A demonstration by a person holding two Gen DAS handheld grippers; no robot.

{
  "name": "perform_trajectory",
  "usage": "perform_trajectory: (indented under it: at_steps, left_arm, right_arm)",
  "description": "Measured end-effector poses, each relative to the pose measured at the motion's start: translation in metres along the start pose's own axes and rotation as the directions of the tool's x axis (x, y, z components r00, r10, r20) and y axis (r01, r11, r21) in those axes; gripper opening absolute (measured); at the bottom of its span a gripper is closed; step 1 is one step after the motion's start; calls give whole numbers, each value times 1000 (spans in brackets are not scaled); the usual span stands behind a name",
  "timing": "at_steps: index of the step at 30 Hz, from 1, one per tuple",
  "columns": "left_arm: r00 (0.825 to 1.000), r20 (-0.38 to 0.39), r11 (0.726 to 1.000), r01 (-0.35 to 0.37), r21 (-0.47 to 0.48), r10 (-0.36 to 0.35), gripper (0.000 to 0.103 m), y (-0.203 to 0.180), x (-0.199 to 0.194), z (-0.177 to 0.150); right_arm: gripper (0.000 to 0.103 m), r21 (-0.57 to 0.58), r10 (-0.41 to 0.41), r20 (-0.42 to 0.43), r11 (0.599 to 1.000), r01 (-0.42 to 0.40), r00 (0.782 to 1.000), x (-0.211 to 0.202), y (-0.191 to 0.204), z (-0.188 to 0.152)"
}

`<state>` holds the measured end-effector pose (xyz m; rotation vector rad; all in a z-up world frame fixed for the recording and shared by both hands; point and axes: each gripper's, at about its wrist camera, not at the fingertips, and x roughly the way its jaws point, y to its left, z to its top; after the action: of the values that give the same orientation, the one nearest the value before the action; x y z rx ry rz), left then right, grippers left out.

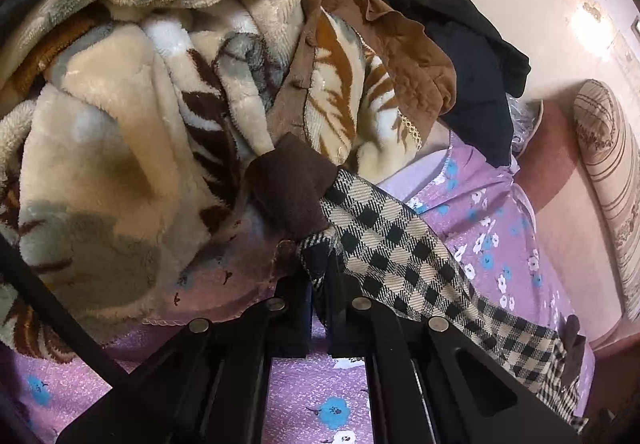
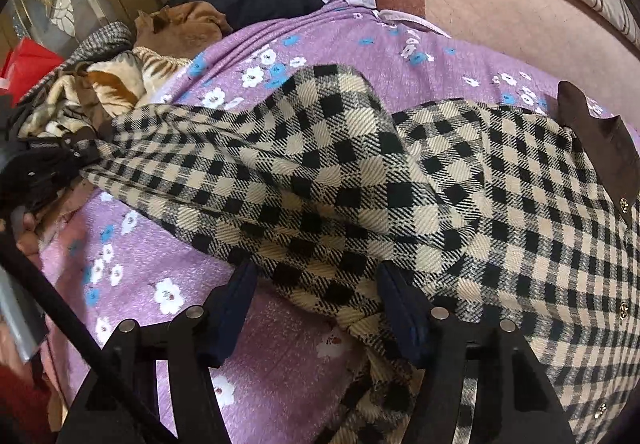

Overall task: Fold large clothes
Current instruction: 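Grasp the brown cuff of the sleeve with the left gripper, then carry the sleeve cuff across the shirt front with the left gripper and release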

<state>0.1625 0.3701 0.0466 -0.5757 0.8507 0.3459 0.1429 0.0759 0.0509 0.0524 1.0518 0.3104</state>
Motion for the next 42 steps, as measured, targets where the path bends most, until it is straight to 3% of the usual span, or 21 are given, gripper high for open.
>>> perform_trajectory:
  at_steps: [9, 13, 17, 21, 24, 31, 35, 39, 42]
  left_arm:
    - [998, 64, 999, -1, 49, -3, 3, -26, -21, -3]
    - [990, 126, 990, 40, 135, -57, 3, -60, -49, -10]
    - [978, 149, 960, 103, 260, -145, 3, -105, -72, -30]
    - [968, 98, 909, 181, 374, -233, 3, -160, -84, -65]
    - [956, 60, 855, 229, 465, -288, 3, -206, -90, -97]
    - [925, -97, 728, 352, 589, -368, 3, -317, -86, -197]
    - [900, -211, 665, 425, 614, -381, 3, -371, -78, -248]
    - [891, -288, 597, 450, 664, -350, 3, -411, -71, -309]
    - [890, -329, 565, 455, 689, -315, 17, -418, -68, -342]
  right_arm:
    - [68, 76, -3, 43, 997, 0, 999, -42, -44, -17]
    - [68, 154, 17, 28, 988, -21, 999, -42, -69, -30]
    - [68, 188, 40, 58, 981, -50, 998, -62, -91, -51]
    - [68, 181, 3, 97, 983, -21, 995, -94, -121, -76]
    - [68, 203, -37, 122, 979, 12, 992, -120, -154, -94]
    - [68, 362, -132, 177, 930, 61, 975, -181, -251, -132]
    - [68, 462, -177, 224, 885, 56, 958, -208, -299, -141]
    - [68, 544, -181, 253, 839, 15, 950, -219, -334, -144]
    - [68, 563, -205, 255, 826, 28, 945, -222, -349, -143]
